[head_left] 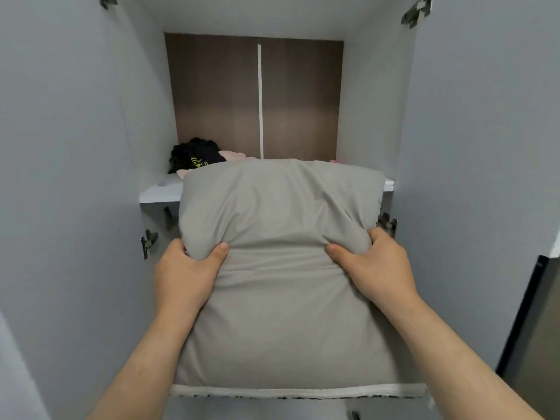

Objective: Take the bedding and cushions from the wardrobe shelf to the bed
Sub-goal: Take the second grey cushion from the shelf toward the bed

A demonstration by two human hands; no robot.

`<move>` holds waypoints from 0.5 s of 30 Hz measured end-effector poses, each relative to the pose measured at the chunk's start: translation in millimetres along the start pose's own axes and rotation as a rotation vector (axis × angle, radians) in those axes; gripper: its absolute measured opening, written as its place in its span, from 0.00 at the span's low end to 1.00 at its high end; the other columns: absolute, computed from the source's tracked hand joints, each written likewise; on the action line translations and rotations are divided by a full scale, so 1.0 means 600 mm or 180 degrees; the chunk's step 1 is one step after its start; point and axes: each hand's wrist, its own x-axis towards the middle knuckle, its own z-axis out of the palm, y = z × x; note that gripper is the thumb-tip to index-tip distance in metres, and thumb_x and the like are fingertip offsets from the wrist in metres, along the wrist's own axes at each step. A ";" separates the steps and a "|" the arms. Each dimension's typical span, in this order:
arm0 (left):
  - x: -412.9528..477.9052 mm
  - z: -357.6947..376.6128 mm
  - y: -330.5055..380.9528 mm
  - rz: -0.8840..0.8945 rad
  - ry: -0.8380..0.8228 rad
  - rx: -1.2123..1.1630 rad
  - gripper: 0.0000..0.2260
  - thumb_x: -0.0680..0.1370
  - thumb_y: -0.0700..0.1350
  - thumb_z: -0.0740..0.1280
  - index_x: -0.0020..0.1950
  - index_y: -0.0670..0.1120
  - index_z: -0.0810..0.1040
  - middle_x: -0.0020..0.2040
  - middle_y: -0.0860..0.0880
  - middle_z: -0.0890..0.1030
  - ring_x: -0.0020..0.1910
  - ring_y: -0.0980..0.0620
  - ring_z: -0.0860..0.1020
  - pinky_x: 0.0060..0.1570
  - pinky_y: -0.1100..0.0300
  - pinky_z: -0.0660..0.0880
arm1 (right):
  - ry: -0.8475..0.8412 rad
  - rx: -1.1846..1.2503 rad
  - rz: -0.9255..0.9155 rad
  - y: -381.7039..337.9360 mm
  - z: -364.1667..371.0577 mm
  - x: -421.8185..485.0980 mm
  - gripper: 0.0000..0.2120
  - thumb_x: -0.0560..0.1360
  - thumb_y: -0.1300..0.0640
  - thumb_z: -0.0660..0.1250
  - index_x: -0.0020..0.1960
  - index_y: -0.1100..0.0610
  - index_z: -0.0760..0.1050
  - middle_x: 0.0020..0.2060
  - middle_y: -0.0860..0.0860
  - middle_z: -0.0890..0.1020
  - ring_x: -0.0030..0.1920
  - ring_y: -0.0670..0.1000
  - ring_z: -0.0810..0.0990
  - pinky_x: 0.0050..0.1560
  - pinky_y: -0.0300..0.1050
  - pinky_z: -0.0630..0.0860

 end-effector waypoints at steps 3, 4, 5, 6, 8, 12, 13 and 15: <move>-0.031 -0.012 -0.017 -0.0044 -0.0213 -0.0045 0.16 0.68 0.56 0.75 0.40 0.50 0.71 0.36 0.57 0.74 0.40 0.46 0.77 0.40 0.53 0.72 | 0.0138 -0.0117 0.0196 0.010 -0.007 -0.059 0.24 0.62 0.35 0.74 0.47 0.50 0.73 0.42 0.45 0.81 0.46 0.52 0.80 0.46 0.51 0.78; -0.042 -0.015 -0.021 -0.0054 -0.0268 -0.0081 0.16 0.68 0.56 0.75 0.39 0.51 0.70 0.37 0.56 0.74 0.40 0.47 0.76 0.39 0.54 0.71 | 0.0166 -0.0162 0.0251 0.013 -0.011 -0.078 0.23 0.62 0.36 0.74 0.46 0.50 0.73 0.41 0.44 0.80 0.45 0.52 0.79 0.45 0.50 0.78; -0.057 -0.019 -0.026 -0.0068 -0.0359 -0.0127 0.16 0.68 0.56 0.75 0.39 0.50 0.70 0.37 0.56 0.75 0.39 0.48 0.76 0.38 0.54 0.70 | 0.0213 -0.0225 0.0325 0.016 -0.018 -0.102 0.23 0.63 0.36 0.74 0.46 0.50 0.72 0.40 0.44 0.80 0.44 0.51 0.79 0.44 0.50 0.77; -0.077 -0.023 -0.028 -0.0090 -0.0465 -0.0167 0.16 0.68 0.56 0.75 0.40 0.49 0.71 0.37 0.55 0.75 0.38 0.49 0.75 0.36 0.55 0.70 | 0.0259 -0.0282 0.0408 0.019 -0.027 -0.128 0.23 0.63 0.36 0.75 0.45 0.50 0.72 0.40 0.44 0.80 0.43 0.50 0.79 0.43 0.49 0.77; -0.116 -0.029 -0.037 -0.0112 -0.0673 -0.0236 0.17 0.68 0.56 0.75 0.43 0.48 0.72 0.38 0.55 0.75 0.38 0.51 0.75 0.33 0.58 0.68 | 0.0347 -0.0336 0.0586 0.031 -0.046 -0.181 0.22 0.63 0.37 0.75 0.44 0.51 0.71 0.38 0.45 0.80 0.40 0.47 0.79 0.41 0.49 0.77; -0.194 -0.035 -0.056 -0.0223 -0.1012 -0.0300 0.18 0.65 0.60 0.75 0.40 0.53 0.70 0.39 0.54 0.76 0.41 0.46 0.77 0.40 0.51 0.75 | 0.0478 -0.0519 0.0933 0.053 -0.087 -0.282 0.23 0.63 0.37 0.75 0.42 0.52 0.70 0.36 0.46 0.80 0.38 0.47 0.79 0.41 0.50 0.78; -0.215 -0.035 -0.053 -0.0229 -0.1109 -0.0329 0.18 0.63 0.62 0.74 0.39 0.54 0.70 0.39 0.54 0.77 0.41 0.45 0.77 0.43 0.49 0.76 | 0.0544 -0.0543 0.1005 0.057 -0.104 -0.308 0.23 0.63 0.37 0.75 0.42 0.52 0.70 0.36 0.45 0.80 0.38 0.47 0.79 0.41 0.50 0.78; -0.256 -0.033 -0.043 -0.0260 -0.1298 -0.0382 0.19 0.61 0.63 0.72 0.40 0.53 0.71 0.38 0.54 0.77 0.42 0.44 0.77 0.44 0.48 0.76 | 0.0634 -0.0587 0.1146 0.067 -0.141 -0.351 0.22 0.63 0.37 0.75 0.41 0.51 0.69 0.36 0.45 0.80 0.39 0.48 0.79 0.41 0.50 0.78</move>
